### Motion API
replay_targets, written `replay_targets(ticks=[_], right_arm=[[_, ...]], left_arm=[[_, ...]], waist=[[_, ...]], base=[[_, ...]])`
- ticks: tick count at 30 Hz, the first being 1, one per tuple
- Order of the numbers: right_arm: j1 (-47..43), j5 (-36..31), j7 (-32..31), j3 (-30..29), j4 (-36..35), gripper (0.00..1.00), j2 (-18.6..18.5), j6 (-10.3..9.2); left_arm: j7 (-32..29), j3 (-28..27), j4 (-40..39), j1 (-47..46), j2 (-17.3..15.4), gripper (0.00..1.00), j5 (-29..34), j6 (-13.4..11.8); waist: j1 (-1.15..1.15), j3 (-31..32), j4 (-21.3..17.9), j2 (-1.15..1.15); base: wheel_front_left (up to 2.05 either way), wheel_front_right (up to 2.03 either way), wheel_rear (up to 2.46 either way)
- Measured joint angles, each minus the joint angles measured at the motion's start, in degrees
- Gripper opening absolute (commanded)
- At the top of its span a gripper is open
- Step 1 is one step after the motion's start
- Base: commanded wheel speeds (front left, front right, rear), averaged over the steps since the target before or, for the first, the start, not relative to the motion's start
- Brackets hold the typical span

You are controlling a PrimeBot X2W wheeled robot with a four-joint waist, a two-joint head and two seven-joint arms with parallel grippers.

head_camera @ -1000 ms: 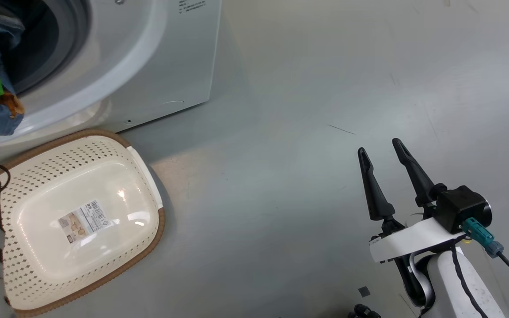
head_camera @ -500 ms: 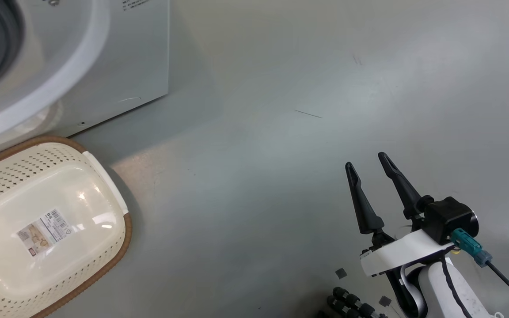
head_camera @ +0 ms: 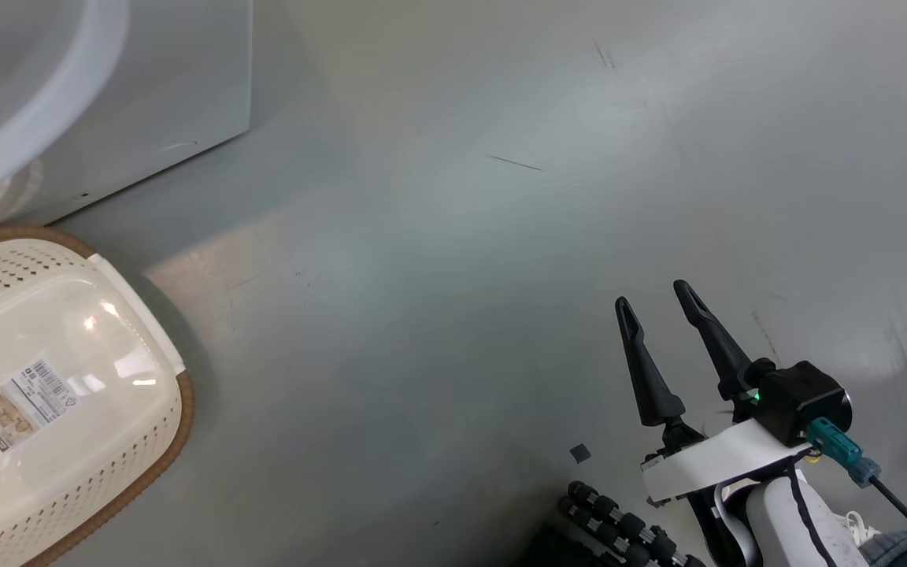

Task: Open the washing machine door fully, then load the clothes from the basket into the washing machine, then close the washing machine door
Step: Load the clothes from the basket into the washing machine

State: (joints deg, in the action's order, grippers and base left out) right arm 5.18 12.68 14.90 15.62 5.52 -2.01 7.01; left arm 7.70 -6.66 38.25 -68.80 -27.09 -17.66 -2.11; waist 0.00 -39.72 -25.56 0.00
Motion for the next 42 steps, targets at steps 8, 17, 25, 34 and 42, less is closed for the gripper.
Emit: replay_targets(ticks=[8, 17, 25, 34, 42], right_arm=[[0.13, 0.00, 0.00, -0.01, -0.08, 1.00, 0.03, -0.01], [0.20, -0.01, 0.00, 0.02, 0.53, 1.00, 0.04, -0.01], [0.36, -0.01, 0.00, -0.67, 1.02, 1.00, 0.01, -0.01], [1.36, -0.01, 0.00, -1.00, 2.05, 1.00, 0.00, -0.01], [1.35, -0.03, 0.00, -2.66, 3.42, 1.00, -0.07, -0.01]], left_arm=[[0.86, 1.38, 6.00, -0.09, -2.67, 0.00, 3.59, -1.46], [-2.56, 4.97, 13.43, 0.92, -2.43, 1.00, 6.16, -1.96], [-4.58, 5.94, 18.27, 2.32, 0.70, 1.00, 6.32, -2.05], [-1.02, 5.05, 20.17, 5.53, 5.33, 1.00, 4.93, -2.52], [3.48, 4.47, 21.65, 10.86, 11.32, 1.00, 2.47, -2.47]], waist=[[0.00, -1.02, -0.28, 0.00], [0.00, 0.82, 0.43, 0.00], [0.00, 3.55, 1.55, 0.00], [0.00, 7.11, 3.15, 0.00], [0.00, 11.35, 5.40, 0.00]], base=[[0.00, 0.00, 0.00], [0.00, 0.00, 0.00], [0.00, 0.00, 0.00], [0.00, 0.00, 0.00], [0.00, 0.00, 0.00]])
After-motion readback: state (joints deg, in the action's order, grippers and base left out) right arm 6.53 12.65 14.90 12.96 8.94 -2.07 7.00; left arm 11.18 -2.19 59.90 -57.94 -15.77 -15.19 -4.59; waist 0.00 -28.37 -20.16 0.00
